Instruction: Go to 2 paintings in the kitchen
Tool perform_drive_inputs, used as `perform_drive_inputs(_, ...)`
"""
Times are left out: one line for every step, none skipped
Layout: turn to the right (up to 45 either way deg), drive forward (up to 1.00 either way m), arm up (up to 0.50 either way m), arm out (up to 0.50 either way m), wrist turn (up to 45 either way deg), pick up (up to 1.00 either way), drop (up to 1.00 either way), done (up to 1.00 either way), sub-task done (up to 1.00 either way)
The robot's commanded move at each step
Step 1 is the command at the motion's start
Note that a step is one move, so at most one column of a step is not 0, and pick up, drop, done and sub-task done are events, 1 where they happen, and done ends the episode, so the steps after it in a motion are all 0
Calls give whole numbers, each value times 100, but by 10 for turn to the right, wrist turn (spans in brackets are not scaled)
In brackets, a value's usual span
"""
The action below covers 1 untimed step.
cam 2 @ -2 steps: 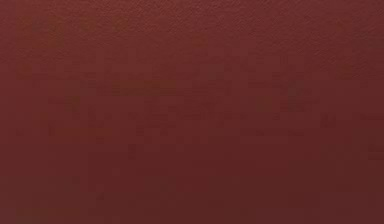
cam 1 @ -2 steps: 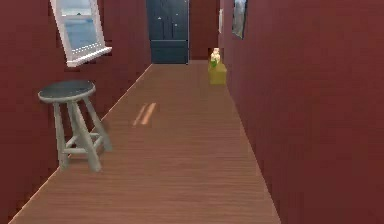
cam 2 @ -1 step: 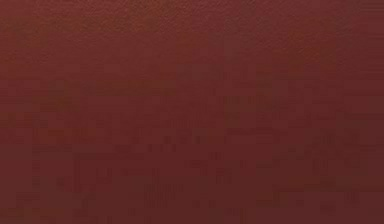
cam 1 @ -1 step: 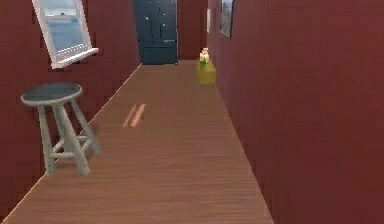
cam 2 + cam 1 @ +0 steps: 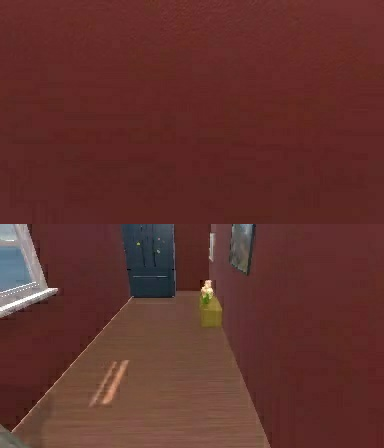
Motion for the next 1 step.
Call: perform_drive_inputs(0, 100, 0, 0, 0, 0, 0, 0, 0)
